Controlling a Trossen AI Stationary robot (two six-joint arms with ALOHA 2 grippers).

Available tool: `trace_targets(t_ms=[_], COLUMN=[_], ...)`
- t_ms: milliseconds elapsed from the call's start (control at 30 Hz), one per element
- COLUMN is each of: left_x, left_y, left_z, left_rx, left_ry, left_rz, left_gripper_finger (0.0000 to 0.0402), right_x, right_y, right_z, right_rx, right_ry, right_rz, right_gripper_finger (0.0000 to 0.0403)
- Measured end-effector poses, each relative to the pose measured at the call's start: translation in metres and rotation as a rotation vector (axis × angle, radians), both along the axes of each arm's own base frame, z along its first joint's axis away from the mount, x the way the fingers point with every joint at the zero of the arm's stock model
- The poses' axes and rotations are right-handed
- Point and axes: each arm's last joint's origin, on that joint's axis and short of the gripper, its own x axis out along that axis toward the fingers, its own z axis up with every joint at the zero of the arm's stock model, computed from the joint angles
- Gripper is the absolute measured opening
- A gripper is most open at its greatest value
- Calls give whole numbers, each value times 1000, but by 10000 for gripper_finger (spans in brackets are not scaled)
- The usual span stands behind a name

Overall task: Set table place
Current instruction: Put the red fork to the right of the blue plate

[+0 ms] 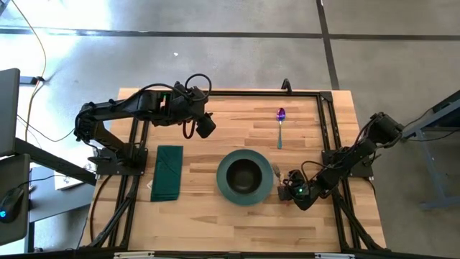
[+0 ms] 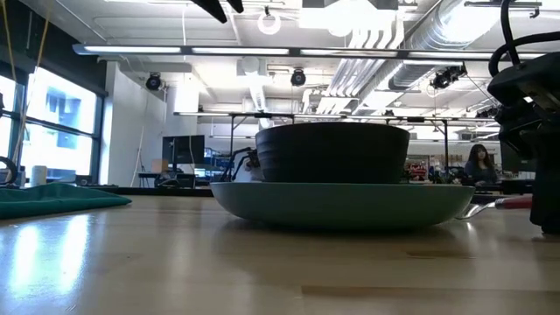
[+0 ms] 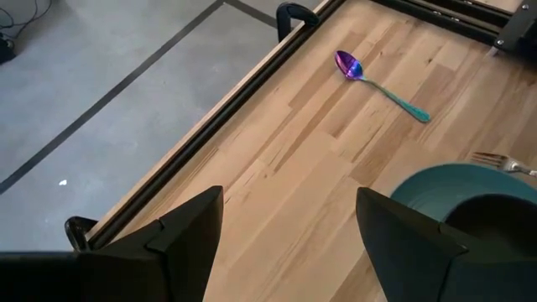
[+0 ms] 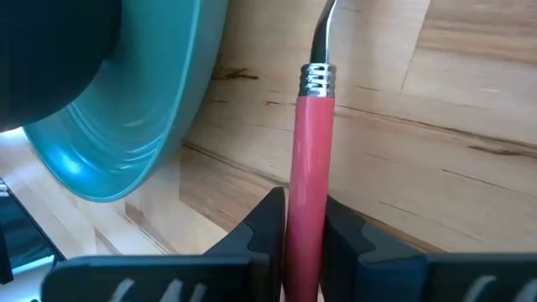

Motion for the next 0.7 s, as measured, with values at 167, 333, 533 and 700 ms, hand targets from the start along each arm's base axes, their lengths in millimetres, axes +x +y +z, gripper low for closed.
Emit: trace_targets(t_ms=[167, 333, 533, 700], left_x=[0, 0, 0, 0], left_y=[0, 0, 0, 0], left_z=[0, 0, 0, 0], left_rx=[0, 1, -2, -8], left_ry=[0, 1, 4, 4], left_rz=[0, -1, -8, -17], left_gripper_finger=[260, 260, 260, 260], right_x=[1, 2, 2, 1], right_y=[0, 2, 2, 1], right_z=[0, 2, 2, 4], right_rx=[15, 40, 44, 49], right_ry=[-9, -29, -27, -12], right_rz=[-11, -10, -4, 6], right_gripper_finger=[48, 48, 49, 49])
